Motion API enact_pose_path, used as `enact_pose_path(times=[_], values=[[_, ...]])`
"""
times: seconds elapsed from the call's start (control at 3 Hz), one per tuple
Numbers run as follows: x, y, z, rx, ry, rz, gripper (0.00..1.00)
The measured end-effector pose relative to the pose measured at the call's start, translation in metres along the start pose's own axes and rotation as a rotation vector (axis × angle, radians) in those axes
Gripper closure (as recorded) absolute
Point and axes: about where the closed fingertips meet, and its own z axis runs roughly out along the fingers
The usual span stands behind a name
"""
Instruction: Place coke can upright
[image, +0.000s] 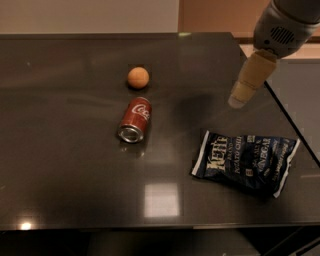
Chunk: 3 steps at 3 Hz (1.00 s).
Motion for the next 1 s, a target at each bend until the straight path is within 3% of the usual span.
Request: enact_pose_path(times=[0.33,1.0], values=[[-0.034,-0.017,0.023,-0.021,-0.009,0.116,0.0],[-0.107,-0.02,0.065,-0.07,-0.011,0.304,0.0]])
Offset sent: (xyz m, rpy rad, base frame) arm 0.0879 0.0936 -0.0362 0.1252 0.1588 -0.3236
